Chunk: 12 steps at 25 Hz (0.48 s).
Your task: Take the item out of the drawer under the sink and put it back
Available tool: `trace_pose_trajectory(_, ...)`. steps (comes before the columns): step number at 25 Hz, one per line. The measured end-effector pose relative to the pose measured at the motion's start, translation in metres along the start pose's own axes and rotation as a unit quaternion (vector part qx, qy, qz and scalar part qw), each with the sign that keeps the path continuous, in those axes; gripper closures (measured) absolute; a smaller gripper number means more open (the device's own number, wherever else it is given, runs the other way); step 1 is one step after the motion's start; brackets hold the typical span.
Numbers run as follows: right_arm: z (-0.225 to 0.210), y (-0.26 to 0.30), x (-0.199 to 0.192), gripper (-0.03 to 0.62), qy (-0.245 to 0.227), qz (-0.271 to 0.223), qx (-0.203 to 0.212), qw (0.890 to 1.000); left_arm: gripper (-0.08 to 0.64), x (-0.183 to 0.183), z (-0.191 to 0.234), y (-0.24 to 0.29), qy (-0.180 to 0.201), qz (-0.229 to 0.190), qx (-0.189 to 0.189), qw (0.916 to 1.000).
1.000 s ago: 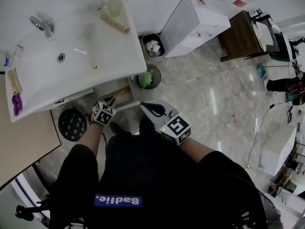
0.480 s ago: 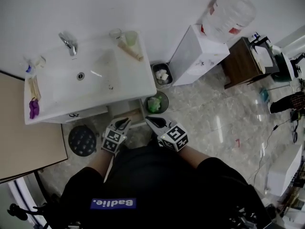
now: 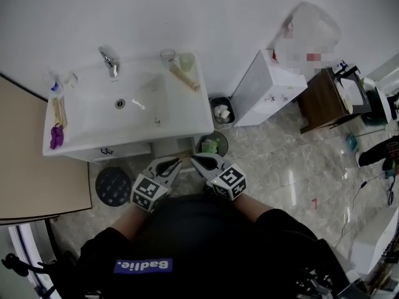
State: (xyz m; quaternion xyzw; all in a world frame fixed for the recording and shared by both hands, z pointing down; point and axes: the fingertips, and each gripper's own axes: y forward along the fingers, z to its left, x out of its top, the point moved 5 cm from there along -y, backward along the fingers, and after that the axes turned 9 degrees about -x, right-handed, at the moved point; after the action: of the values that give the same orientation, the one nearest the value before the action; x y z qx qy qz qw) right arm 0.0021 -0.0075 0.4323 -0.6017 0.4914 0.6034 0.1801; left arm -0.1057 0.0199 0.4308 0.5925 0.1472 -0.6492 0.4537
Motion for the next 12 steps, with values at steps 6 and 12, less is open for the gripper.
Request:
trace_pose_trajectory(6,0.009,-0.005,0.013,0.592,-0.019,-0.020,0.018,0.999,0.549,0.030,-0.016,-0.014,-0.004,-0.048,-0.006,0.9988)
trace_pose_trajectory(12,0.019,-0.012,0.026,0.593,-0.031,-0.048,0.033,0.998,0.554,0.048,-0.021,-0.017,0.002,-0.077,-0.011,0.9970)
